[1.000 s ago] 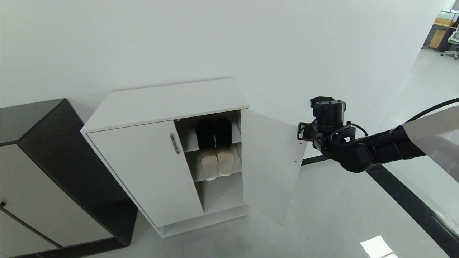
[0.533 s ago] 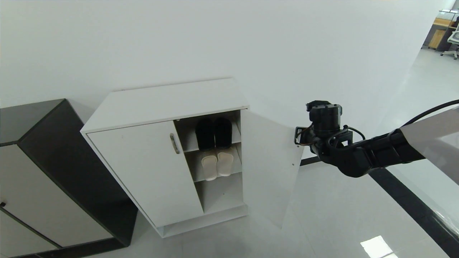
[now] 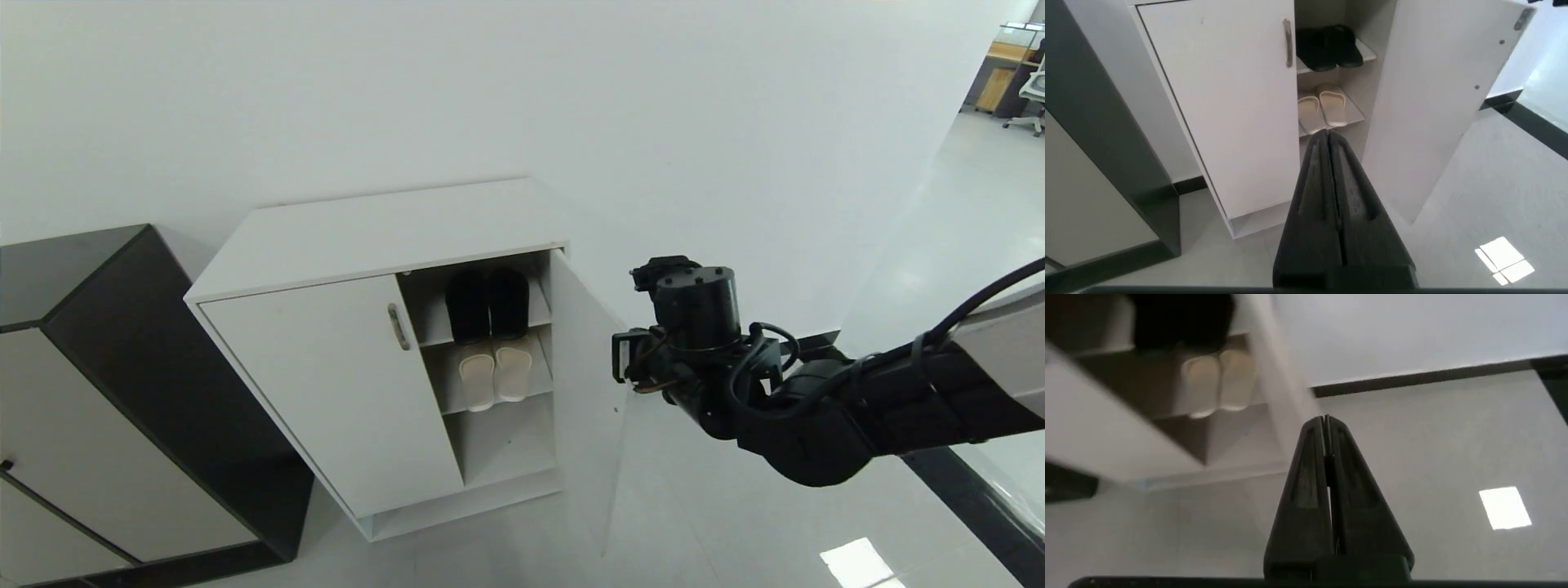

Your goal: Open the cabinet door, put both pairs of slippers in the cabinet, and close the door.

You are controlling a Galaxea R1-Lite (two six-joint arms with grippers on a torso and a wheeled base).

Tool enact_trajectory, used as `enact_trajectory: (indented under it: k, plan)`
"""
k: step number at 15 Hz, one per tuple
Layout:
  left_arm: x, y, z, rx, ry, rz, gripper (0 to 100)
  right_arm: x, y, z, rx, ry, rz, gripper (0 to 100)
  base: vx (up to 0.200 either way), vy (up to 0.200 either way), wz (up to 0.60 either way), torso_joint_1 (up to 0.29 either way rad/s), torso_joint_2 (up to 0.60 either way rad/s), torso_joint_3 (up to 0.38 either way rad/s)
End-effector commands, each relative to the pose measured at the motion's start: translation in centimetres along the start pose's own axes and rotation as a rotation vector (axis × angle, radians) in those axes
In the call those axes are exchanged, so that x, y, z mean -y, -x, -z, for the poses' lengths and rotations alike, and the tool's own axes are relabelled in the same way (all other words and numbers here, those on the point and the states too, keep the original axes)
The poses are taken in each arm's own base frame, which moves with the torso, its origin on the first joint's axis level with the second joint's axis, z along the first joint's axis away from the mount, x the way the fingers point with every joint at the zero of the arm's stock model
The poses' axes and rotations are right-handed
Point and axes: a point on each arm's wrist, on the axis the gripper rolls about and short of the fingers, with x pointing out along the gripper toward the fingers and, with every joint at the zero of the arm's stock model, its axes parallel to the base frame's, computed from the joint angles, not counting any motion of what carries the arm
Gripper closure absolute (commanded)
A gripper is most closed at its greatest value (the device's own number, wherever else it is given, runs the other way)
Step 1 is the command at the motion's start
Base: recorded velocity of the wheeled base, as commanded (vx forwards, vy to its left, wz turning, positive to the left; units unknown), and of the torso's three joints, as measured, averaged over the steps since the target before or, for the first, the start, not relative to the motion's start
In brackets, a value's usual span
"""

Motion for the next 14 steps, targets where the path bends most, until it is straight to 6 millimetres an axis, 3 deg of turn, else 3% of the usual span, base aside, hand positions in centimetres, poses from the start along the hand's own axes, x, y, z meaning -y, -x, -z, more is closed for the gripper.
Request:
enact_trajectory:
  k: [1,9,14]
  plan:
    - [0.0,0.0,0.0,0.000,0.001,-0.001,100,0.0,2.0,-0.9,0.033,0.002,-0.041,100,0.000,0.000,0.00,0.000,0.00,0.000]
    - [0.0,0.0,0.0,0.000,-0.001,-0.001,100,0.0,1.5,0.5,0.050,0.051,-0.056,100,0.000,0.000,0.00,0.000,0.00,0.000]
    - [0.0,0.0,0.0,0.000,-0.001,-0.001,100,-0.1,1.3,0.9,0.039,0.057,-0.055,100,0.000,0.000,0.60,0.003,0.00,0.001]
